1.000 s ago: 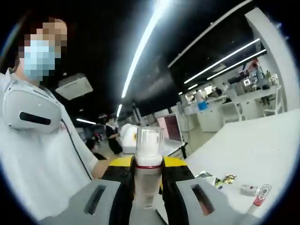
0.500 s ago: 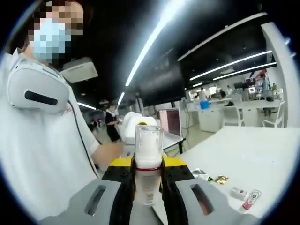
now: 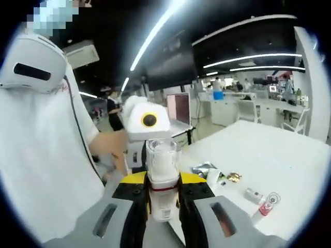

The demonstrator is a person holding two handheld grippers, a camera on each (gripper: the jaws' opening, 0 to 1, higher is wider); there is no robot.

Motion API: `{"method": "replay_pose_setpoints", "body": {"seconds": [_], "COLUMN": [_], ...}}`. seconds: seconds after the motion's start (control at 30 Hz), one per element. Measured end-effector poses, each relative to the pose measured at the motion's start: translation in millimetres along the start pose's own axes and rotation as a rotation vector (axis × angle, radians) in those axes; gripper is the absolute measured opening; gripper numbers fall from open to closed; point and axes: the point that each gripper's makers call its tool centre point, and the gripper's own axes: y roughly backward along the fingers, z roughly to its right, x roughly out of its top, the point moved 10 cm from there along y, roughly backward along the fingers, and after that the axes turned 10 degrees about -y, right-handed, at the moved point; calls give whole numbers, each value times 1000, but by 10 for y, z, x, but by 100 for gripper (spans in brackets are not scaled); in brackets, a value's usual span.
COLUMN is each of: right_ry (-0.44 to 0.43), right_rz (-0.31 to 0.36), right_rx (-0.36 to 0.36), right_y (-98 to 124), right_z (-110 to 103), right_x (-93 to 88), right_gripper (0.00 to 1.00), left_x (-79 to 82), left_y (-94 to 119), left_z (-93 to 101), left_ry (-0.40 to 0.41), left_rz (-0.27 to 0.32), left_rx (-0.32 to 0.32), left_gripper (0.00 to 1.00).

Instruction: Arrange the skincare products in the storage area until every visible bottle or jar stands upright without overlapping.

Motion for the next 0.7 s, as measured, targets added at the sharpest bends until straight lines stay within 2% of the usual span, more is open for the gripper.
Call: {"method": "replay_pose_setpoints", "body": {"seconds": [0.07, 0.17, 0.33, 0.4, 0.53, 0.7], "right_ry": [-5, -5, 6, 7, 2, 47], "right_rz": [-23, -81, -134, -163, -215, -282], "right_rx": [-23, -60, -93, -121, -189, -264], "right_y": [8, -5, -26, -23, -39, -89], "right_z": [55, 172, 339, 422, 517, 637], "right_x": [-30, -105, -222, -294, -433, -625], "right_gripper": [22, 22, 23, 23, 23, 23], "left_x": [-32, -121, -259, -320, -469, -681], "left_y": [-21, -82, -214, -283, -407, -569], "left_z": [-31, -87, -157, -185, -289, -421], "left_ry": [-3, -20, -13, -26, -56, -72], "left_rz": [-18, -76, -90, -101, -164, -222], "left_rx": [12, 35, 47, 59, 77, 72], "left_gripper": [15, 16, 16, 16, 15, 15]}}
